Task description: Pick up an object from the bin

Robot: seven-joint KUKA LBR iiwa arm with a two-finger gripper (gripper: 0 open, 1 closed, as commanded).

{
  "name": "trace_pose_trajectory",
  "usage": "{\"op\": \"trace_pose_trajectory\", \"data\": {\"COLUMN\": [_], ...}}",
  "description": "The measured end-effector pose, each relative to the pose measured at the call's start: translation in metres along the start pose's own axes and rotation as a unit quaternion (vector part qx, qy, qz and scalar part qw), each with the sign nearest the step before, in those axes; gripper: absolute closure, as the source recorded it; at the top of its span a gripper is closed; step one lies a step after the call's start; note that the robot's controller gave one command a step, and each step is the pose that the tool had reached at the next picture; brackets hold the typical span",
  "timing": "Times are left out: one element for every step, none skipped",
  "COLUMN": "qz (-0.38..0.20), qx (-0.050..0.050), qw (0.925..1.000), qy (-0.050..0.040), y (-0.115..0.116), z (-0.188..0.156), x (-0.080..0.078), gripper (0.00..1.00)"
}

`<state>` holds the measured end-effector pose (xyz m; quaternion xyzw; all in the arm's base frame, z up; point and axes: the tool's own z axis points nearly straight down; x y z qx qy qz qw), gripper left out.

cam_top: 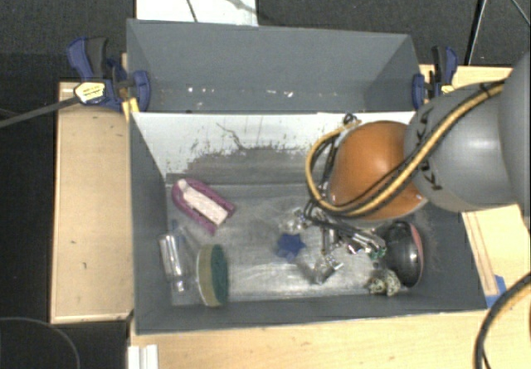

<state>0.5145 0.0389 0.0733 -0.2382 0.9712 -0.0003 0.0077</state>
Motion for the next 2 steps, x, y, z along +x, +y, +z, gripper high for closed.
{"op": "trace_pose_trajectory", "data": {"qz": [0.000,0.001], "qx": [0.001,-0.001], "qw": [1.0000,1.0000], "qy": [-0.0031,0.0039], "y": [-0.001,0.002], "z": [-0.003,-0.053], "x": [-0.003,0.005], "gripper": [1.00,1.00]}}
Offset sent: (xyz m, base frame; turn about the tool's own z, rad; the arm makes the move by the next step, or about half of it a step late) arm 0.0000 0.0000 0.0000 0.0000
